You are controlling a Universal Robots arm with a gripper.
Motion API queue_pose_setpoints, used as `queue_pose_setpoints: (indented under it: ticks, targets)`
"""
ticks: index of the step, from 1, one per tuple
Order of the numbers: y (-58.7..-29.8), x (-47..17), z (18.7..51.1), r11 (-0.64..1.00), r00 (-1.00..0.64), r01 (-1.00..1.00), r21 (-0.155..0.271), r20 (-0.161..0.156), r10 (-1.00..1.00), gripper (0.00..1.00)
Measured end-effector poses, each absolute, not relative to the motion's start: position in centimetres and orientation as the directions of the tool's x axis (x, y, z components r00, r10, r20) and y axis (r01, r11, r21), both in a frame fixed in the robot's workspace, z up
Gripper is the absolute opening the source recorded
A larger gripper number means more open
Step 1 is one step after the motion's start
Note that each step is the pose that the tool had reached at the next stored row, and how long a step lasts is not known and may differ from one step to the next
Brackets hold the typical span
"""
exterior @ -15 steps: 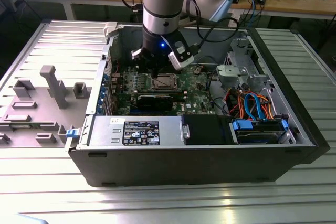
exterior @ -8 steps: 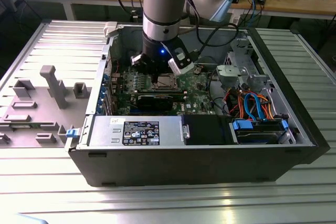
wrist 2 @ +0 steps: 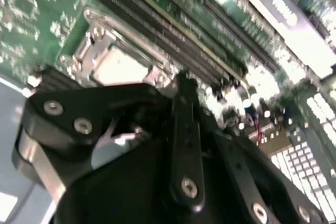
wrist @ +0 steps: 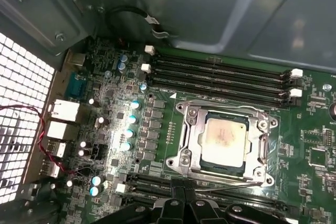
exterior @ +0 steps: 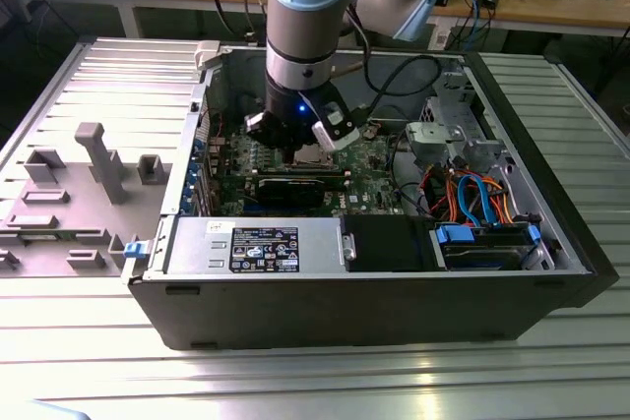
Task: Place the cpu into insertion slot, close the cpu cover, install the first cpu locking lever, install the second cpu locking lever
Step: 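Install the second cpu locking lever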
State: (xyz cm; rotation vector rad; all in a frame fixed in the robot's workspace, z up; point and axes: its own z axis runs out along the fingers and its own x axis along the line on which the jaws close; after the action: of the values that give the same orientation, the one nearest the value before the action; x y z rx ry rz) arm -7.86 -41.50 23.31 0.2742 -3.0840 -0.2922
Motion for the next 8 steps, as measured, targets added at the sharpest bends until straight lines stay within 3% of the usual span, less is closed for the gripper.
queue_pose_setpoints:
  ticks: [8]
  targets:
    - [-41.5,-8.7,21.6,0.967,-0.985,-0.169,0.189,0.015,-0.175,0.11]
